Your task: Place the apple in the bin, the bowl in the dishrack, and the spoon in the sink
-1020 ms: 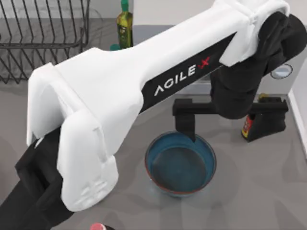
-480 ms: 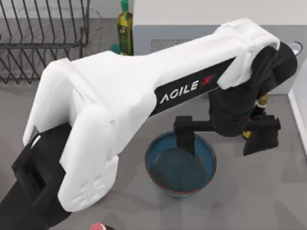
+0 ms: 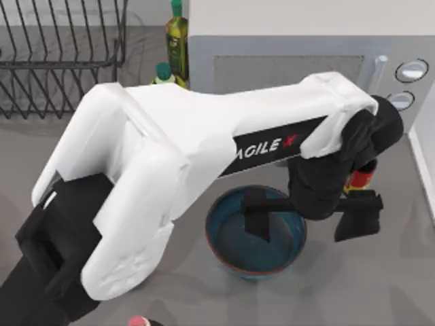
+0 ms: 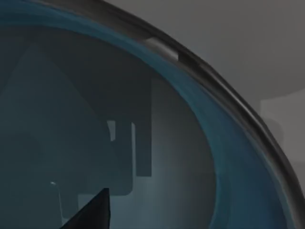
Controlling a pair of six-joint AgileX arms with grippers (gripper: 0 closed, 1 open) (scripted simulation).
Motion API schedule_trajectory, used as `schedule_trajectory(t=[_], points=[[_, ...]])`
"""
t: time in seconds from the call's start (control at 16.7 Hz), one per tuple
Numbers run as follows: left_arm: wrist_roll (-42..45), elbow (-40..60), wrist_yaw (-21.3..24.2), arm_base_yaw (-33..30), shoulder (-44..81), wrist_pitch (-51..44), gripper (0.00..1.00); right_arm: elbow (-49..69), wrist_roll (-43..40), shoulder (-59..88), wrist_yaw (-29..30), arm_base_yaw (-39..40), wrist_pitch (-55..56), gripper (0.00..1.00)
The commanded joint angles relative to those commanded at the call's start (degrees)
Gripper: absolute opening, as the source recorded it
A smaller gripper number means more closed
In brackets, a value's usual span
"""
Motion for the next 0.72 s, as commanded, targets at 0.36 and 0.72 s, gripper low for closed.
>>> schedule_trajectory(t=[0.36, 0.72], points=[[0.0, 0.0, 0.0, 0.0, 0.0, 0.0, 0.62, 0.0, 0.0, 0.0, 0.0, 0.0, 0.0, 1.0], [0.0, 0.0, 0.0, 0.0, 0.0, 0.0, 0.17, 0.0, 0.0, 0.0, 0.0, 0.0, 0.0, 1.0]])
